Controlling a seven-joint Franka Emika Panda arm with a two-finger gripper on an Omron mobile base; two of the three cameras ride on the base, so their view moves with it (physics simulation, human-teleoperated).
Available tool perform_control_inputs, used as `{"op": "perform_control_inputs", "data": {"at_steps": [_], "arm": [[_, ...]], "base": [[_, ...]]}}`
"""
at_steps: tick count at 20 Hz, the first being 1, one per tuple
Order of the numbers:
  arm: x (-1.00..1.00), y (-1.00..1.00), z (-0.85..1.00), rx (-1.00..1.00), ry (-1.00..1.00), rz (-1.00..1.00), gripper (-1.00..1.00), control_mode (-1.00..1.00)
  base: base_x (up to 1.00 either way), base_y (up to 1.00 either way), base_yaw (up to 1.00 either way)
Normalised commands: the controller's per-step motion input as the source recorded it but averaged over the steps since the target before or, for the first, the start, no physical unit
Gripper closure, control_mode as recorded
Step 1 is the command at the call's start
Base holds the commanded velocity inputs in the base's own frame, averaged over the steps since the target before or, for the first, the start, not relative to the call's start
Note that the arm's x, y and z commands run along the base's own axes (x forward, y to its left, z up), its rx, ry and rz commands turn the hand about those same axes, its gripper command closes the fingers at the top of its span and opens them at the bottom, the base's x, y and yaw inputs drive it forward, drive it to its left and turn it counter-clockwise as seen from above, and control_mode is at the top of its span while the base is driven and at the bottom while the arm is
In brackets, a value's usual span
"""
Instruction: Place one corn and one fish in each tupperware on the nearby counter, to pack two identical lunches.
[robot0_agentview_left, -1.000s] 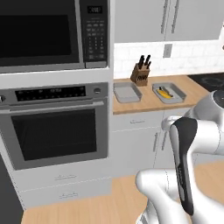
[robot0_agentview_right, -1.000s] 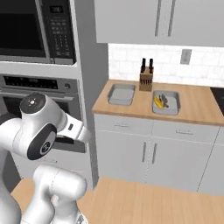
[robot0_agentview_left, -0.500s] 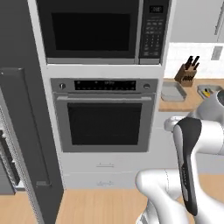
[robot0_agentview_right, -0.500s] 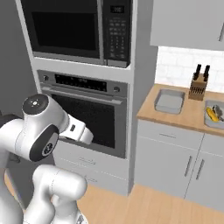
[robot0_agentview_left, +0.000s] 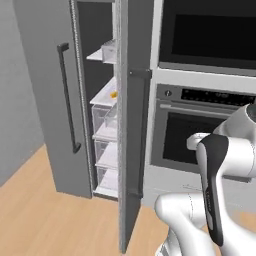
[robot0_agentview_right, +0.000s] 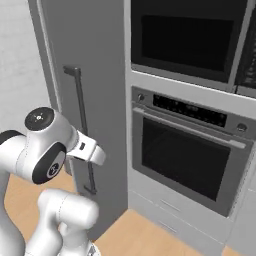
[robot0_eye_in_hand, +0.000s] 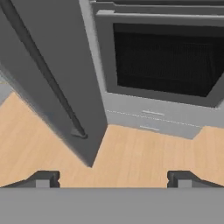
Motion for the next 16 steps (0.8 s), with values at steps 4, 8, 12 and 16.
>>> {"op": "perform_control_inputs", "data": {"at_steps": [4,8,12,16], "arm": [[0.0,0.0,0.0,0.0,0.0,0.0,-1.0,1.0],[0.0,0.0,0.0,0.0,0.0,0.0,-1.0,1.0],[0.0,0.0,0.0,0.0,0.0,0.0,-1.0,1.0],[0.0,0.0,0.0,0.0,0.0,0.0,-1.0,1.0]], "base": [[-0.31,1.0,0.49],[-0.08,1.0,0.51],[0.36,1.0,0.43],[0.98,0.91,0.22]]}}
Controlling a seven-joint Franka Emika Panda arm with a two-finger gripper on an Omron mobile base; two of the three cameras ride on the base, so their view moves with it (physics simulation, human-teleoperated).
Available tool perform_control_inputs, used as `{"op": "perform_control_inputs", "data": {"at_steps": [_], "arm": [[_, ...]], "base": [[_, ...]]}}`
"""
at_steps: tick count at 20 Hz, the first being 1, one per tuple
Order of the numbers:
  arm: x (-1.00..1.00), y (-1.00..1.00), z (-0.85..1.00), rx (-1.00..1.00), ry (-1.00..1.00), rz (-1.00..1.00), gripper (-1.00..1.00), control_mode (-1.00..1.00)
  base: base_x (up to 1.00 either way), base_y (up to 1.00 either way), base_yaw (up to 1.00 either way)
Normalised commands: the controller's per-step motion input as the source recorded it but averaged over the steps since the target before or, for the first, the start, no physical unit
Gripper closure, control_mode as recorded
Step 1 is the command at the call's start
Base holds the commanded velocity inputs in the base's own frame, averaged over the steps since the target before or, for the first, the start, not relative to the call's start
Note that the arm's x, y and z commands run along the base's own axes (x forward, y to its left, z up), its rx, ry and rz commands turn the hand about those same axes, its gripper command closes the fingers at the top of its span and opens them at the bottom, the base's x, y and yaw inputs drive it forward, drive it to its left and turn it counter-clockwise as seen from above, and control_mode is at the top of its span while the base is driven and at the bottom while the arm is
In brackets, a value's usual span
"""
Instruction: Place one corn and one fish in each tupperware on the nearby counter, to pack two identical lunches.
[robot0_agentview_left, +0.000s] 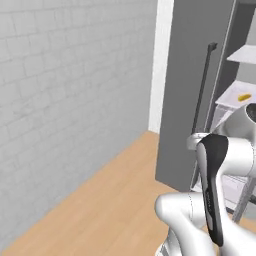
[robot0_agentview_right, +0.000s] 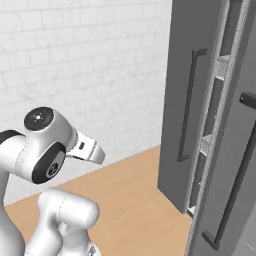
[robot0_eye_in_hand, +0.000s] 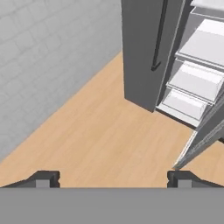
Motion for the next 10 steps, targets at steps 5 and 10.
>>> {"op": "perform_control_inputs", "data": {"at_steps": [5,10], "arm": [[0.0,0.0,0.0,0.0,0.0,0.0,-1.0,1.0],[0.0,0.0,0.0,0.0,0.0,0.0,-1.0,1.0]], "base": [[0.97,0.09,-0.19],[0.89,0.0,-0.4]]}}
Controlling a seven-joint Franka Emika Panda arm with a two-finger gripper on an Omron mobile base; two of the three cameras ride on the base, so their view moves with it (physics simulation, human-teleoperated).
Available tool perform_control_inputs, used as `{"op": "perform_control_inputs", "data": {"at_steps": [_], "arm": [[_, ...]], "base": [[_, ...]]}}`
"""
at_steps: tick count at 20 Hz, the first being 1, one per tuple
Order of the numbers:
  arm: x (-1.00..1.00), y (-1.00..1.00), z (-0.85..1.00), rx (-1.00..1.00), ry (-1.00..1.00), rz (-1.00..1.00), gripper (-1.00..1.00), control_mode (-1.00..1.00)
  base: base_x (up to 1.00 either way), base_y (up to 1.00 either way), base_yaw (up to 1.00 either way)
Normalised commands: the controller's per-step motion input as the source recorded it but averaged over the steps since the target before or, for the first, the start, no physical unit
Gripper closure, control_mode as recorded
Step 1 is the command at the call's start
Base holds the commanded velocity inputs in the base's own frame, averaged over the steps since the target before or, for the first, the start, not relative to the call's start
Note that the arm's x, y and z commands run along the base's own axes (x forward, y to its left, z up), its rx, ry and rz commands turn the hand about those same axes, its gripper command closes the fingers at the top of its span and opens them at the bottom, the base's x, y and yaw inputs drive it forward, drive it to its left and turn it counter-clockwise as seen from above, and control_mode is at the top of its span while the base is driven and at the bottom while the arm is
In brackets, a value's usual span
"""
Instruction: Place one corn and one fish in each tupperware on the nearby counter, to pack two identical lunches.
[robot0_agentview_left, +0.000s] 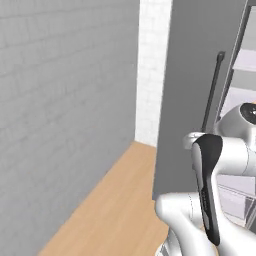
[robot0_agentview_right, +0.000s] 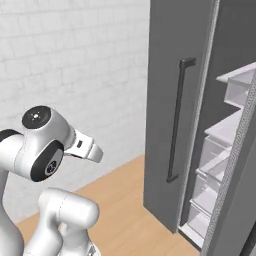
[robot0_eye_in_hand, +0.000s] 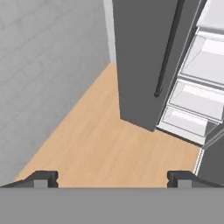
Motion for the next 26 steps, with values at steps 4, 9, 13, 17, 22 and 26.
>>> {"op": "perform_control_inputs", "data": {"at_steps": [4,9,13,17,22,26], "arm": [[0.0,0.0,0.0,0.0,0.0,0.0,-1.0,1.0],[0.0,0.0,0.0,0.0,0.0,0.0,-1.0,1.0],[0.0,0.0,0.0,0.0,0.0,0.0,-1.0,1.0],[0.0,0.0,0.0,0.0,0.0,0.0,-1.0,1.0],[0.0,0.0,0.0,0.0,0.0,0.0,-1.0,1.0],[0.0,0.0,0.0,0.0,0.0,0.0,-1.0,1.0]], "base": [[0.77,0.01,-0.39],[0.24,-0.01,-0.43],[0.07,-0.04,-0.49],[0.23,0.0,-0.48],[0.29,0.0,-0.44],[0.5,0.0,-0.33]]}}
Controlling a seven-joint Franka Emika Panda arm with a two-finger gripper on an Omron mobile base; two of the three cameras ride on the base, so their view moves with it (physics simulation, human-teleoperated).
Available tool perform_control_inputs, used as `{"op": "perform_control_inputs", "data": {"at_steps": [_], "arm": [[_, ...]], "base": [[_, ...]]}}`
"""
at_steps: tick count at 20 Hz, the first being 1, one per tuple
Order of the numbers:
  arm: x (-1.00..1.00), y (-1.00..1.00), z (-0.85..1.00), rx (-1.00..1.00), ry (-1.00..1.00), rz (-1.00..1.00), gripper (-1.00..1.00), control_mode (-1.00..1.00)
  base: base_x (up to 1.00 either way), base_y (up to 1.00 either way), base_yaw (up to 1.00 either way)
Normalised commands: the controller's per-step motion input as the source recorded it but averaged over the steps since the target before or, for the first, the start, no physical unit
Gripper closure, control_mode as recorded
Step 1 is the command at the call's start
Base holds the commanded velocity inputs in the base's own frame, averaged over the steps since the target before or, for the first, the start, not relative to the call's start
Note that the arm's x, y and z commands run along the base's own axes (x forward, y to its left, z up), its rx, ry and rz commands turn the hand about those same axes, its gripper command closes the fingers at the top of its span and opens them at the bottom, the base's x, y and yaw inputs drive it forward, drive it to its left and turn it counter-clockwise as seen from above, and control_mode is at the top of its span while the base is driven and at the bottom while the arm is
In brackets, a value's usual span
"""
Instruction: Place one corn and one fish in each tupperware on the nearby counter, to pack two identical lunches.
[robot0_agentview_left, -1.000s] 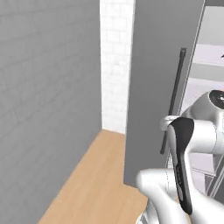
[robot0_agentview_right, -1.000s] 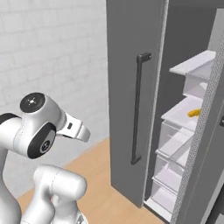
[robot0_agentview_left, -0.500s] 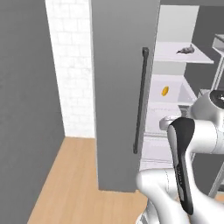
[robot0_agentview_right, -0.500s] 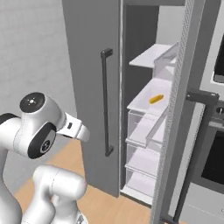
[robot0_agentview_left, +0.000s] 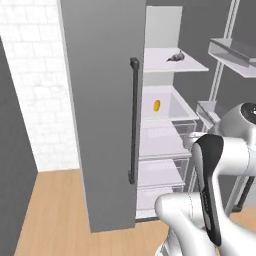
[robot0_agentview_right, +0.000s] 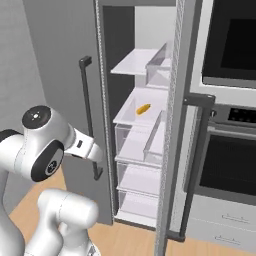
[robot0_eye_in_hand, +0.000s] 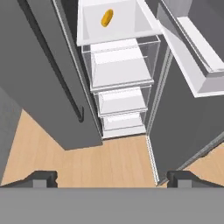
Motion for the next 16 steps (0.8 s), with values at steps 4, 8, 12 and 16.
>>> {"op": "perform_control_inputs", "data": {"at_steps": [4,8,12,16], "arm": [[0.0,0.0,0.0,0.0,0.0,0.0,-1.0,1.0],[0.0,0.0,0.0,0.0,0.0,0.0,-1.0,1.0],[0.0,0.0,0.0,0.0,0.0,0.0,-1.0,1.0],[0.0,0.0,0.0,0.0,0.0,0.0,-1.0,1.0]], "base": [[0.7,0.0,-0.19],[0.73,0.0,-0.07],[0.54,-0.06,-0.01],[0.55,-0.04,0.0]]}}
